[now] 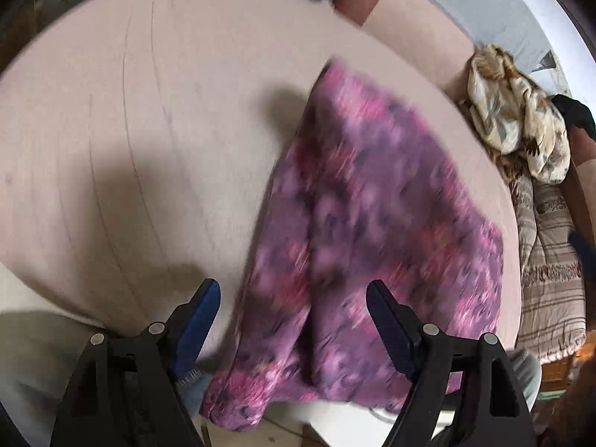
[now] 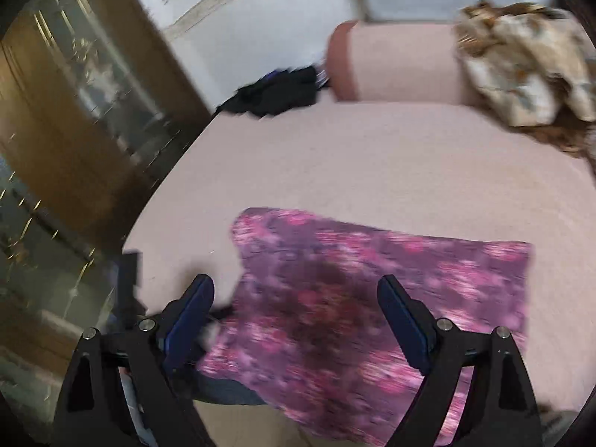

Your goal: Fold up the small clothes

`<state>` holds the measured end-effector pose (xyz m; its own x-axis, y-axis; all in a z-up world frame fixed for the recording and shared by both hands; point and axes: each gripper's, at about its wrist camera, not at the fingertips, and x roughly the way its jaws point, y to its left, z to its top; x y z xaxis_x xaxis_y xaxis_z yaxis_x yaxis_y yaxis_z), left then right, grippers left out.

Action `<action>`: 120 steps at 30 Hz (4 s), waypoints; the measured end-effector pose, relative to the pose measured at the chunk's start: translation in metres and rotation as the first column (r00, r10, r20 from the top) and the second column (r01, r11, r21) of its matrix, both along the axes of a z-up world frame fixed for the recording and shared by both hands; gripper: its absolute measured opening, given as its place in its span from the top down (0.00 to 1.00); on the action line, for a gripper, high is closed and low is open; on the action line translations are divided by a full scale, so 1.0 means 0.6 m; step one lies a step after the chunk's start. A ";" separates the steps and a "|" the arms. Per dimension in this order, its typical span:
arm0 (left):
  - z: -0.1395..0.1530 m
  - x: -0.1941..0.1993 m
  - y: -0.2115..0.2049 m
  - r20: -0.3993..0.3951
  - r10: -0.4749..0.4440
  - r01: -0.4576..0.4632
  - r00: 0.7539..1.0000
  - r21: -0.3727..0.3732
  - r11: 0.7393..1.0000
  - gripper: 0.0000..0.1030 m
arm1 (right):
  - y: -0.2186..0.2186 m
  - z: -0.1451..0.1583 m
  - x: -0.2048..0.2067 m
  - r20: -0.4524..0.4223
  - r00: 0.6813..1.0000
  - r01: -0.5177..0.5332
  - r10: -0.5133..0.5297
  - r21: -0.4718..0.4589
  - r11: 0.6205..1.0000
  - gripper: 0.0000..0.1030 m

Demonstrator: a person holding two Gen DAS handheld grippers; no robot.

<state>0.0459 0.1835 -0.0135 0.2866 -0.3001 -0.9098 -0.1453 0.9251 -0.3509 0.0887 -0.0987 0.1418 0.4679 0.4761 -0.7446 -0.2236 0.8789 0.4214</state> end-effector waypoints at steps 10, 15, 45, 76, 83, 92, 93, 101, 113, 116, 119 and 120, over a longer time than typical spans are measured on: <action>-0.045 -0.017 0.038 -0.116 0.076 -0.096 0.990 -0.178 0.979 0.79 | 0.146 -0.127 0.102 -0.303 0.930 -0.181 0.209 0.119 0.976 0.19; -0.049 -0.028 0.030 -0.130 0.055 -0.078 0.990 -0.181 0.980 0.91 | 0.195 -0.163 0.118 -0.409 0.888 -0.206 0.211 0.058 0.977 0.24; 0.208 -0.144 -0.165 0.389 -0.231 0.265 0.892 -0.036 0.964 0.96 | 0.135 -0.087 0.064 -0.289 0.915 -0.293 0.280 0.001 0.956 0.83; 0.097 -0.085 -0.608 0.145 -0.690 0.702 0.709 -0.056 0.709 0.48 | -0.434 -0.282 -0.017 -0.540 0.791 0.439 -0.286 0.176 0.881 0.50; 0.036 -0.064 -0.593 -0.005 -0.667 0.667 0.745 -0.001 0.745 0.46 | -0.430 -0.244 -0.013 -0.472 0.817 0.408 -0.332 0.066 0.910 0.50; 0.143 0.009 -0.440 0.163 -0.407 0.417 0.899 -0.036 0.908 0.17 | -0.434 -0.176 -0.025 -0.292 0.889 0.407 -0.353 0.153 0.900 0.21; 0.143 0.022 -0.417 0.157 -0.363 0.370 0.918 -0.016 0.929 0.16 | -0.432 -0.177 -0.021 -0.312 0.892 0.392 -0.326 0.180 0.902 0.21; 0.035 0.167 -0.391 0.032 -0.250 0.252 0.968 -0.111 0.961 0.14 | -0.422 -0.267 0.079 -0.536 0.798 0.364 -0.277 0.061 0.929 0.41; -0.051 0.209 -0.382 -0.058 -0.218 0.174 0.974 -0.423 0.889 0.47 | -0.424 -0.322 0.079 -0.625 0.751 0.410 -0.215 0.186 0.893 0.50; -0.031 0.205 -0.373 -0.047 -0.231 0.188 0.972 -0.438 0.879 0.64 | -0.406 -0.318 0.081 -0.611 0.764 0.370 -0.207 0.152 0.917 0.74; 0.007 0.207 -0.364 -0.009 -0.272 0.239 0.962 -0.448 0.861 0.67 | -0.405 -0.292 0.083 -0.566 0.802 0.347 -0.192 0.178 0.921 0.80; 0.018 0.213 -0.360 -0.002 -0.281 0.251 0.960 -0.447 0.859 0.67 | -0.402 -0.282 0.086 -0.554 0.812 0.339 -0.185 0.189 0.922 0.81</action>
<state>0.1735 -0.0324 -0.0029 0.0841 -0.7279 -0.6805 0.0483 0.6851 -0.7269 0.1404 -0.3399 -0.0276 0.1870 0.6062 -0.7730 0.3165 0.7077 0.6316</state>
